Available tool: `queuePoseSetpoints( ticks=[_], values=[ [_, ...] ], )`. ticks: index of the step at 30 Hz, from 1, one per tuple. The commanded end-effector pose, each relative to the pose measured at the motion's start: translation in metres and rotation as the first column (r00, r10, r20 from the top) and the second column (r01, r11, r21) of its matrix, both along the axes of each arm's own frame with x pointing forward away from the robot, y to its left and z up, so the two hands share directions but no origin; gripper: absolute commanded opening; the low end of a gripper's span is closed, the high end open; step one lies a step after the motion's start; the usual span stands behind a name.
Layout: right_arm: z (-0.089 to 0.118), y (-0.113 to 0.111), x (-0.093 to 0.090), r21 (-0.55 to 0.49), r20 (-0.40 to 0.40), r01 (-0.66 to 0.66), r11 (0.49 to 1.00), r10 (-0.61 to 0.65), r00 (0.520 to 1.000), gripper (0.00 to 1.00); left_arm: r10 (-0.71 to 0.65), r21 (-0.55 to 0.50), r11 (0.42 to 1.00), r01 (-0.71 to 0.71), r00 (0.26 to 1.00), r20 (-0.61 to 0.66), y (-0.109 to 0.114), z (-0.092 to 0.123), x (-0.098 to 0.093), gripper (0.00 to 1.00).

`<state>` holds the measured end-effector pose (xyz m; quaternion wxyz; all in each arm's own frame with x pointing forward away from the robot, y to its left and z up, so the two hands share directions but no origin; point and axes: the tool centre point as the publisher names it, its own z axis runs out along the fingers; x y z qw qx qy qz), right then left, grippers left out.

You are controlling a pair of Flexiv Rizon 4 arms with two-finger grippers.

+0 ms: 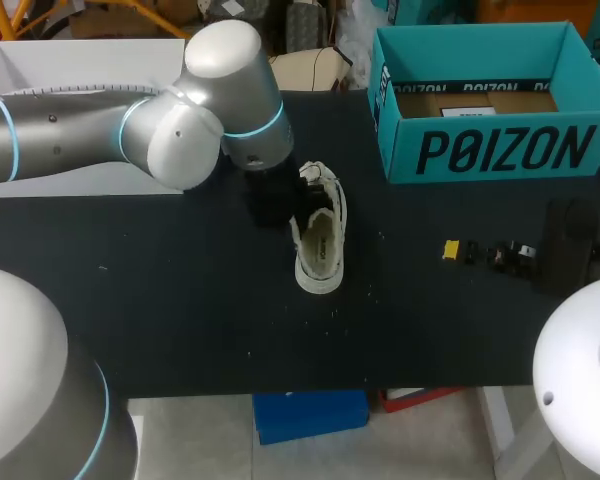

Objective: Take the shoe out of the shoebox, open the shoe tongue, remove and reinsert the insole, then place the shoe into the shoebox

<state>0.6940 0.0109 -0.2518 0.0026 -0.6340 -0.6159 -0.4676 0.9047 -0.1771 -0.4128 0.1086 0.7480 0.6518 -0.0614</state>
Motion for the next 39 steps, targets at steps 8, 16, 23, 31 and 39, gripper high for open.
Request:
queuePoseSetpoints(
  ticks=[8, 16, 23, 31, 39],
  values=[
    [0.001, -0.002, 0.001, 0.002, -0.011, -0.007, 1.0, 0.007, 1.0, 1.0, -0.082, 0.148, 0.987, 0.069, 0.993, 0.084, -0.005, -0.004, 0.004, 0.0],
    [0.001, -0.002, 0.001, 0.002, -0.011, -0.007, 1.0, 0.007, 1.0, 1.0, -0.042, 0.064, 0.997, 0.039, 0.998, 0.048, 0.0, 0.027, 0.008, 0.0],
    [0.001, -0.002, 0.001, 0.002, -0.011, -0.007, 1.0, 0.007, 1.0, 1.0, -0.012, 0.053, 0.999, 0.01, 0.999, 0.03, 0.013, 0.079, 0.016, 0.0],
    [0.001, -0.002, 0.001, 0.002, -0.011, -0.007, 1.0, 0.007, 1.0, 1.0, 0.174, 0.062, 0.982, -0.179, 0.982, 0.079, 0.034, 0.158, 0.037, 0.0],
    [0.001, -0.002, 0.001, 0.002, -0.011, -0.007, 1.0, 0.007, 1.0, 1.0, 0.605, -0.145, 0.793, -0.592, 0.793, 0.073, 0.081, 0.215, 0.074, 0.0]
  ],
)
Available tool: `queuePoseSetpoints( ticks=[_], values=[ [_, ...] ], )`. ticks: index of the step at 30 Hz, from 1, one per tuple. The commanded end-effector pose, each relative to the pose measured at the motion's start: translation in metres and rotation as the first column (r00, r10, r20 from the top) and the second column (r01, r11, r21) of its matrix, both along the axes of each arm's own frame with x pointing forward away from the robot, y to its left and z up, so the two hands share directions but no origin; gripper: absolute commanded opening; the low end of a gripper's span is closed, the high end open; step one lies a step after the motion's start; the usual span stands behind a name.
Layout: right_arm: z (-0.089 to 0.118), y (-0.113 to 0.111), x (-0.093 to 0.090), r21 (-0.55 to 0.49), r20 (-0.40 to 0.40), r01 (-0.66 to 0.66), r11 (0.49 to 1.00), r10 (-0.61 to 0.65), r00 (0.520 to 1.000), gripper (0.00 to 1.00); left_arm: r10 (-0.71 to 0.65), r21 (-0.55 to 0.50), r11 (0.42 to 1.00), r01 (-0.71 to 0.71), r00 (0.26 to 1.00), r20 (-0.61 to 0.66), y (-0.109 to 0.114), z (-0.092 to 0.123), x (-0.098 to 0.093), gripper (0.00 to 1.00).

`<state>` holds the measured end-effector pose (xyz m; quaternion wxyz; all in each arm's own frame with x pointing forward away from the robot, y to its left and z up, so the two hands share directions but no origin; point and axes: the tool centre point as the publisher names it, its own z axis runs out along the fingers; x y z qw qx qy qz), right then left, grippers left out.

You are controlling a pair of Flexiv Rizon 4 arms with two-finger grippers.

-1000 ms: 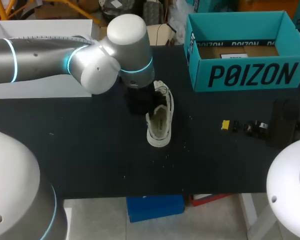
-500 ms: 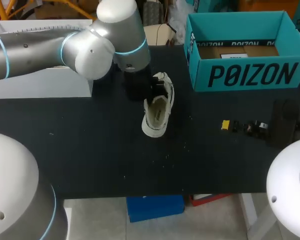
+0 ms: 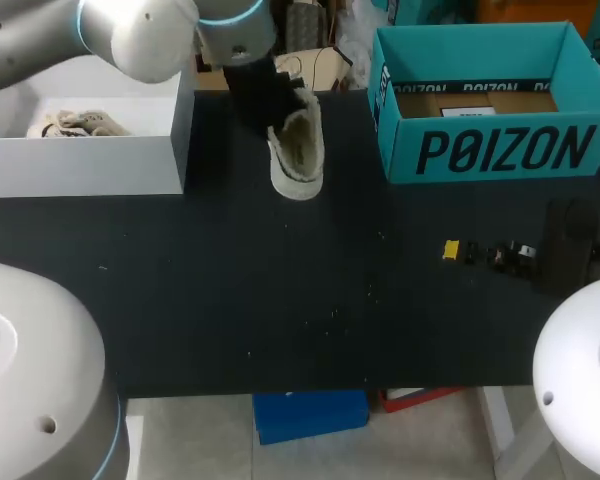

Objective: Take the shoe out of the shoebox, open the shoe tongue, remove and reinsert the insole, then place the shoe into the shoebox

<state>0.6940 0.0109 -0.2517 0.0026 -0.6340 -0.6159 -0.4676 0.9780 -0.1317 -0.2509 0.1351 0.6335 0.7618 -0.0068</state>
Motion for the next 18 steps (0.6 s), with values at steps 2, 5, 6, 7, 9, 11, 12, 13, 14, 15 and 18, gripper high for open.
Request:
queuePoseSetpoints(
  ticks=[2, 5, 6, 7, 9, 11, 12, 13, 14, 15, 18],
  values=[
    [0.001, -0.002, 0.001, 0.002, -0.011, -0.007, 1.0, 0.007, 1.0, 1.0, 0.38, -0.184, 0.913, -0.363, 0.923, 0.064, 0.051, 0.062, 0.009, 0.0],
    [0.001, -0.002, 0.001, 0.002, -0.011, -0.007, 1.0, 0.007, 1.0, 1.0, 0.479, -0.224, 0.864, -0.452, 0.874, 0.085, 0.08, 0.071, 0.022, 0.0],
    [0.001, -0.002, 0.001, 0.002, -0.011, -0.007, 1.0, 0.007, 1.0, 1.0, 0.507, -0.233, 0.847, -0.478, 0.858, 0.083, 0.092, 0.074, 0.026, 0.0],
    [0.001, -0.002, 0.001, 0.002, -0.011, -0.007, 1.0, 0.007, 1.0, 1.0, 0.537, -0.247, 0.826, -0.506, 0.84, 0.076, 0.102, 0.076, 0.03, 0.0],
    [0.001, -0.002, 0.001, 0.002, -0.011, -0.007, 1.0, 0.007, 1.0, 1.0, 0.592, -0.264, 0.788, -0.556, 0.802, 0.078, 0.121, 0.08, 0.035, 0.0],
    [0.001, -0.002, 0.001, 0.002, -0.011, -0.007, 1.0, 0.007, 1.0, 1.0, 0.637, -0.28, 0.751, -0.598, 0.768, 0.071, 0.144, 0.083, 0.041, 0.0],
    [0.001, -0.002, 0.001, 0.002, -0.011, -0.007, 1.0, 0.007, 1.0, 1.0, 0.664, -0.293, 0.727, -0.621, 0.745, 0.068, 0.154, 0.086, 0.042, 0.0],
    [0.001, -0.002, 0.001, 0.002, -0.011, -0.007, 1.0, 0.007, 1.0, 1.0, 0.679, -0.296, 0.714, -0.635, 0.731, 0.068, 0.161, 0.087, 0.044, 0.0],
    [0.001, -0.002, 0.001, 0.002, -0.011, -0.007, 1.0, 0.007, 1.0, 1.0, 0.704, -0.305, 0.689, -0.658, 0.708, 0.062, 0.176, 0.088, 0.048, 0.0],
    [0.001, -0.002, 0.001, 0.002, -0.011, -0.007, 1.0, 0.007, 1.0, 1.0, 0.72, -0.308, 0.672, -0.673, 0.691, 0.06, 0.182, 0.089, 0.049, 0.0],
    [0.001, -0.002, 0.001, 0.002, -0.011, -0.007, 1.0, 0.007, 1.0, 1.0, 0.768, -0.306, 0.619, -0.724, 0.639, 0.042, 0.207, 0.091, 0.057, 0.0]
  ],
)
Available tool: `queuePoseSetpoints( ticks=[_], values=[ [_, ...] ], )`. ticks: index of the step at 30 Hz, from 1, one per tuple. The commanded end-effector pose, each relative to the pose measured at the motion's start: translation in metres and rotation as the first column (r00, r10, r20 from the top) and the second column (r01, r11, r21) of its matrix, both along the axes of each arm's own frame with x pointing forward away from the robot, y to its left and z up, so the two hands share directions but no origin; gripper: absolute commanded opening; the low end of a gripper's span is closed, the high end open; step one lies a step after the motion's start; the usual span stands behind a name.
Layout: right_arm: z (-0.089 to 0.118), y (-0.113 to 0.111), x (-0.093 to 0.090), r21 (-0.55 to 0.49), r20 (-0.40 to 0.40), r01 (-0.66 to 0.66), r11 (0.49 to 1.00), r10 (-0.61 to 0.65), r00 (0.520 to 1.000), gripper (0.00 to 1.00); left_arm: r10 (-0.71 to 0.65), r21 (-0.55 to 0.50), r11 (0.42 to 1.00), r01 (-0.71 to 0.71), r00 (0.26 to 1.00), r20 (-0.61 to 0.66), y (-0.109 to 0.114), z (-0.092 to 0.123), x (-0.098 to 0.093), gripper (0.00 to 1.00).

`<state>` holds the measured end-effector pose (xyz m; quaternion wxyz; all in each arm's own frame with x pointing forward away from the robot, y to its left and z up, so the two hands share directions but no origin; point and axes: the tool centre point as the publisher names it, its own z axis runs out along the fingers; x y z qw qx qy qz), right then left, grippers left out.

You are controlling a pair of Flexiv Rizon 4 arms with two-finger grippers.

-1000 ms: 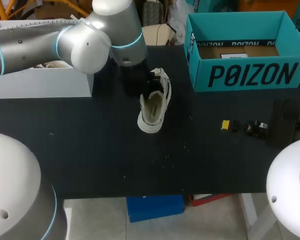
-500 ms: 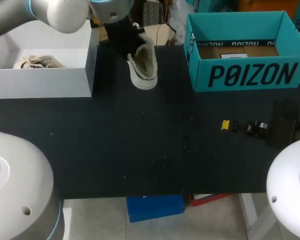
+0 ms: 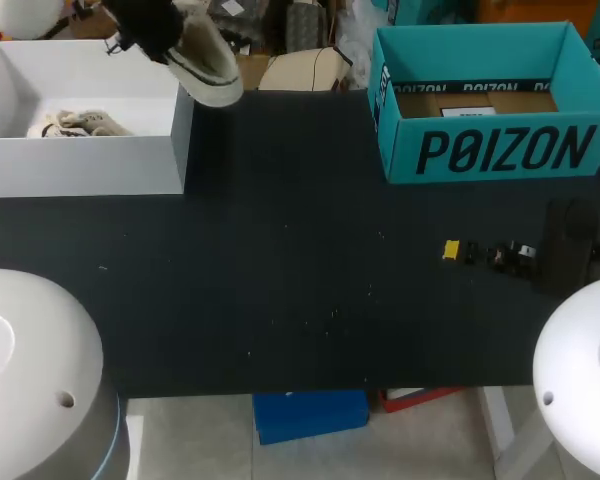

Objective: Take the shoe out of the shoebox, open the shoe tongue, remove and reinsert the insole, then place the shoe into the shoebox

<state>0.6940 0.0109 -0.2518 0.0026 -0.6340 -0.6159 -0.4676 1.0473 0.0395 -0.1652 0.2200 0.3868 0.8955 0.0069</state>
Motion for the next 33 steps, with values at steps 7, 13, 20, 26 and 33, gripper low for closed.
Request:
queuePoseSetpoints(
  ticks=[7, 13, 20, 26, 33],
  values=[
    [0.001, -0.002, 0.001, 0.003, -0.011, -0.007, 1.0, 0.007, 1.0, 1.0, 0.432, -0.168, 0.891, -0.421, 0.901, 0.035, 0.078, 0.005, 0.007, 0.0],
    [0.001, -0.002, 0.001, 0.003, -0.011, -0.007, 1.0, 0.007, 1.0, 1.0, 0.522, -0.175, 0.838, -0.516, 0.853, -0.013, 0.112, -0.009, 0.023, 0.0],
    [0.001, -0.002, 0.001, 0.003, -0.011, -0.007, 1.0, 0.007, 1.0, 1.0, 0.59, -0.156, 0.79, -0.592, 0.805, -0.068, 0.144, -0.031, 0.044, 0.0],
    [0.001, -0.002, 0.001, 0.003, -0.011, -0.007, 1.0, 0.007, 1.0, 1.0, 0.611, -0.142, 0.773, -0.618, 0.786, -0.094, 0.157, -0.051, 0.064, 0.0],
    [0.001, -0.002, 0.001, 0.003, -0.011, -0.007, 1.0, 0.007, 1.0, 1.0, 0.62, -0.137, 0.763, -0.632, 0.775, -0.124, 0.168, -0.076, 0.087, 0.0]
  ],
)
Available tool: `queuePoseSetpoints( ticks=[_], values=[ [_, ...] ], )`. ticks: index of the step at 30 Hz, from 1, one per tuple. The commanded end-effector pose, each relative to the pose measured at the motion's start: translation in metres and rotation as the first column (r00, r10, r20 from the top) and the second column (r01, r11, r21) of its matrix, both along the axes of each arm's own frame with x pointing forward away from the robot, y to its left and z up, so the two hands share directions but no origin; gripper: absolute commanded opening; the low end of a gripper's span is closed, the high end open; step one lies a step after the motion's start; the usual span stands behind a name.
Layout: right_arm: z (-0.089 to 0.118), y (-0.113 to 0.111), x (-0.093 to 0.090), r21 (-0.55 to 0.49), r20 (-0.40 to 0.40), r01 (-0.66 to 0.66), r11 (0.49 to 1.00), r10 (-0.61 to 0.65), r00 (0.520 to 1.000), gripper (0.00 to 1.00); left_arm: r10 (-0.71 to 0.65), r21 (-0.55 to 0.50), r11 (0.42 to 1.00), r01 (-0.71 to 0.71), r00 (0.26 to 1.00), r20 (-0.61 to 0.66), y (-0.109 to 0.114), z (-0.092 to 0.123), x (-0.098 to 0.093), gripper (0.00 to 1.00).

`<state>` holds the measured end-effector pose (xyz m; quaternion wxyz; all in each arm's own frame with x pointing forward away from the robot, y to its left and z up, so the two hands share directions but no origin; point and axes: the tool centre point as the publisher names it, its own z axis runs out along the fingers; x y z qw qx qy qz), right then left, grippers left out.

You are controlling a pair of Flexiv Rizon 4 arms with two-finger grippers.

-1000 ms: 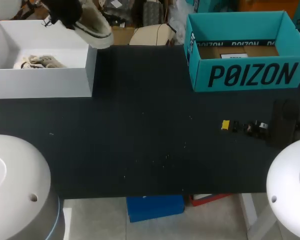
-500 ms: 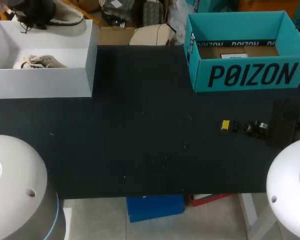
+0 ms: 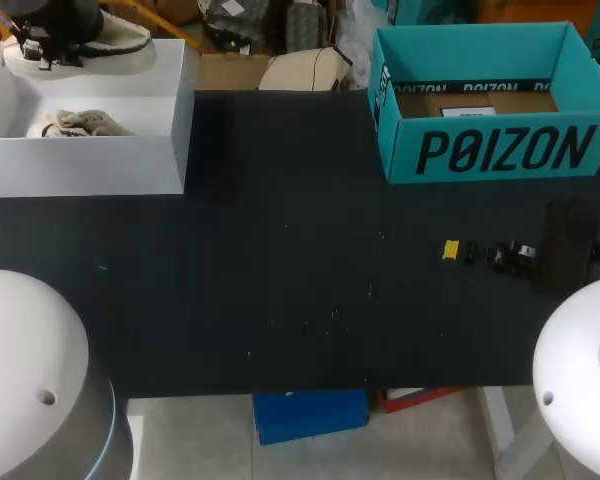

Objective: Take the shoe out of the shoebox, open the shoe tongue, remove and reinsert the insole, then place the shoe into the shoebox

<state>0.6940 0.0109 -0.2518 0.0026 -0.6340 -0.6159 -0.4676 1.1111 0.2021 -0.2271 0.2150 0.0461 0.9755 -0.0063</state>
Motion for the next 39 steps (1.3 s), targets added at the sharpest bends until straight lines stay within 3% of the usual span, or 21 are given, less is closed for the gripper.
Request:
queuePoseSetpoints(
  ticks=[1, 15, 31, 36, 39],
  values=[
    [0.001, -0.002, 0.001, 0.002, -0.011, -0.007, 1.0, 0.007, 1.0, 1.0, 0.001, -0.007, 1.0, -0.001, 1.0, -0.026, 0.008, -0.017, 0.027, 0.0],
    [0.001, -0.002, 0.001, 0.002, -0.011, -0.007, 1.0, 0.007, 1.0, 1.0, 0.001, -0.008, 1.0, -0.002, 0.998, -0.066, 0.018, -0.061, 0.054, 0.0],
    [0.001, -0.002, 0.001, 0.002, -0.011, -0.007, 1.0, 0.007, 1.0, 1.0, 0.009, 0.02, 1.0, -0.007, 0.996, -0.088, 0.026, -0.078, 0.06, 0.0],
    [0.001, -0.002, 0.001, 0.002, -0.011, -0.007, 1.0, 0.007, 1.0, 1.0, 0.013, 0.021, 1.0, -0.011, 0.995, -0.098, 0.024, -0.082, 0.057, 0.4],
    [0.001, -0.002, 0.001, 0.002, -0.011, -0.007, 1.0, 0.007, 1.0, 1.0, 0.015, 0.023, 1.0, -0.013, 0.995, -0.099, 0.024, -0.082, 0.057, 0.52]
  ],
)
